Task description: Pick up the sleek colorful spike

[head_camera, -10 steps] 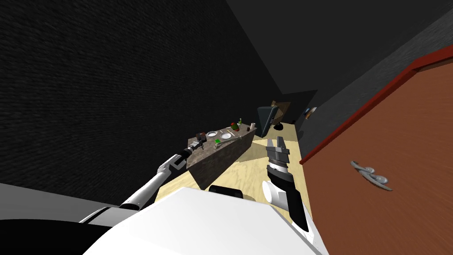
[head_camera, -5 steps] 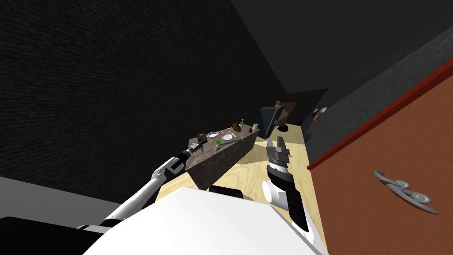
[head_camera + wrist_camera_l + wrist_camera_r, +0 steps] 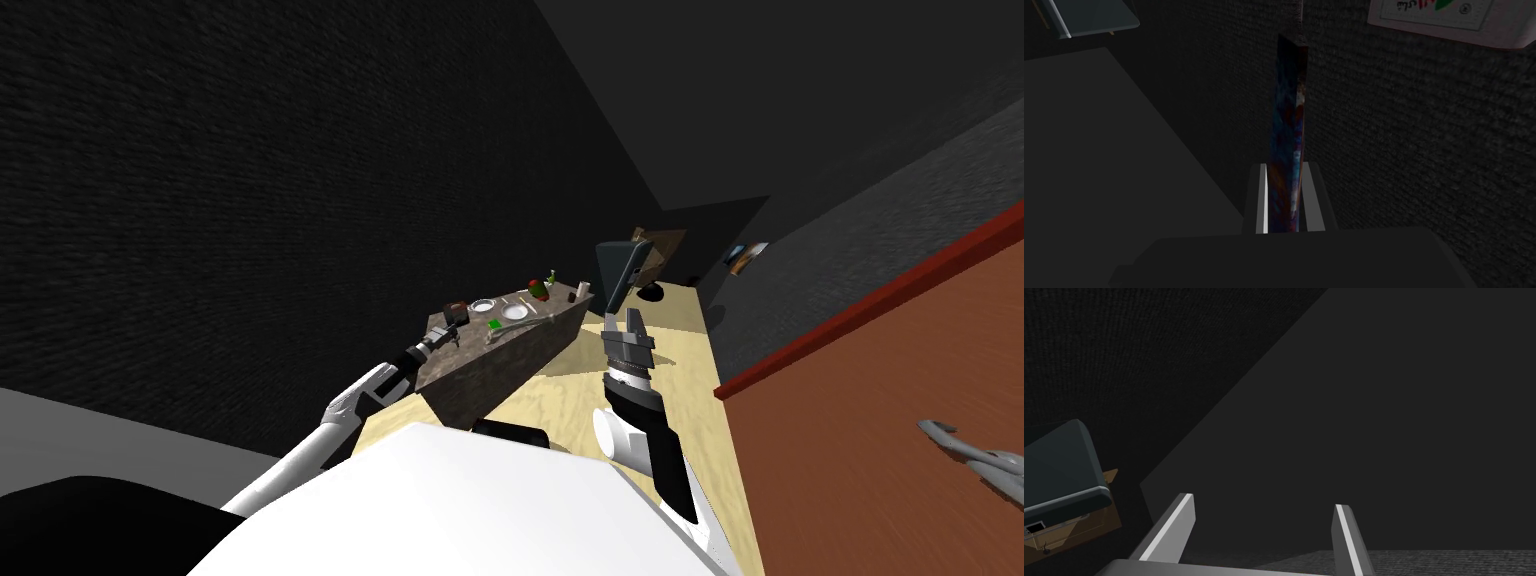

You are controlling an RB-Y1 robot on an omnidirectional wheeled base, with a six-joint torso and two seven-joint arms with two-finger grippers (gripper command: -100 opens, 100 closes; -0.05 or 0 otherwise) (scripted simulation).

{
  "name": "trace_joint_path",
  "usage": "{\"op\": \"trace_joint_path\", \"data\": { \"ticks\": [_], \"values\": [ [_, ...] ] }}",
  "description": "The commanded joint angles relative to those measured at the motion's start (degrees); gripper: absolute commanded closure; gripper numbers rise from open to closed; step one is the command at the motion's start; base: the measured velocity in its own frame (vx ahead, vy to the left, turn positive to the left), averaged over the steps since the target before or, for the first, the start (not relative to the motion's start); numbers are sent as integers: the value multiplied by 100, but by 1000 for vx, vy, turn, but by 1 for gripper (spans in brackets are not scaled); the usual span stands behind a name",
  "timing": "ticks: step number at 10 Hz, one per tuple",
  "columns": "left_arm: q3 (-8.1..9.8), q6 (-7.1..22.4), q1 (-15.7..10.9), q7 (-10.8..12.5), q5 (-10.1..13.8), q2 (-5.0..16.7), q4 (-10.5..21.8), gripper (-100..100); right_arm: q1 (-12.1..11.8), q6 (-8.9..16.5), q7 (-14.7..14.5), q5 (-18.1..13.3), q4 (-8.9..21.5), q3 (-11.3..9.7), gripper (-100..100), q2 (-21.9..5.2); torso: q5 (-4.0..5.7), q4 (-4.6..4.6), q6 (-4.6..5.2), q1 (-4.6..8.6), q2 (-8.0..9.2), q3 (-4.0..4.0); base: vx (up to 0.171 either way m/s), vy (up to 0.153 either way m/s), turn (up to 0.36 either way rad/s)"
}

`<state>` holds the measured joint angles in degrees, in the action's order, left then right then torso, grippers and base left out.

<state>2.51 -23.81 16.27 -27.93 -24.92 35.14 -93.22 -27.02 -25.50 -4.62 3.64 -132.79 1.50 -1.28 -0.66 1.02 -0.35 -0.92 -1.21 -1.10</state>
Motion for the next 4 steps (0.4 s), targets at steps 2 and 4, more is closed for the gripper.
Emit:
{"op": "trace_joint_path", "data": {
  "ticks": [2,4],
  "values": [
    [-6,22,121,31,-14,1,-320,100,1,0,0,0,0,0,0,0,0,-3,8,0,5,3,37,-14,-4],
    [-21,31,73,28,-20,-4,-253,0,1,0,0,0,0,0,0,0,-3,-6,5,-9,23,13,2,-1,-6]
  ]
}}
